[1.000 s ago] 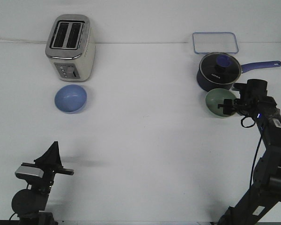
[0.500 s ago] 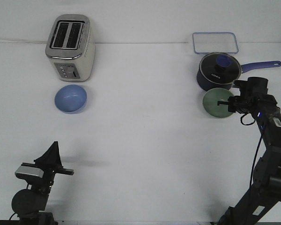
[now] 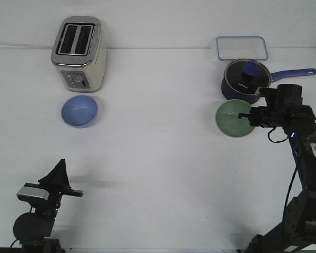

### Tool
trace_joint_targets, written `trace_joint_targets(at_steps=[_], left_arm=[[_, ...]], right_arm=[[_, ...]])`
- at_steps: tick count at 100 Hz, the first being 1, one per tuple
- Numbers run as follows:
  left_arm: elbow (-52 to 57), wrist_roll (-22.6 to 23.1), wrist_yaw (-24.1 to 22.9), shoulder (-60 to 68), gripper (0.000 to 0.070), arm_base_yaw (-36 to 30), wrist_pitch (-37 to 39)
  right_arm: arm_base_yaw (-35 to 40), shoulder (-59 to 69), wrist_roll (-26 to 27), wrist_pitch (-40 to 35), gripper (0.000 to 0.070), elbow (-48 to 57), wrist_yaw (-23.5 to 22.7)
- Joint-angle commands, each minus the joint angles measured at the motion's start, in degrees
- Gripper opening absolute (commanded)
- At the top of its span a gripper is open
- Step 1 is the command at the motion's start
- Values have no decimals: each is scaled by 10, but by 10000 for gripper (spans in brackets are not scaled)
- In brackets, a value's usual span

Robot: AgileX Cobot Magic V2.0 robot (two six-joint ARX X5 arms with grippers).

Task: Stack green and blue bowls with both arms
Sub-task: 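Drag the green bowl with the right gripper toward the table center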

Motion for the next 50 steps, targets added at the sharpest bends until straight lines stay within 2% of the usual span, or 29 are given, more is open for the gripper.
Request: trace_joint_targets(at_steps=[1,11,32,50], left_arm=[[-11,1,0,-1,10,1,6],[-11,1,0,-1,10,1,6],[-11,1,0,-1,10,1,6],[-11,1,0,-1,10,1,6]], right_arm=[[18,2,10,-7,0,9,-22],[59,1,10,-18,0,8,-50],[167,2,21,-3,0,-18,-46],[258,2,61,51,0,-57,-43]])
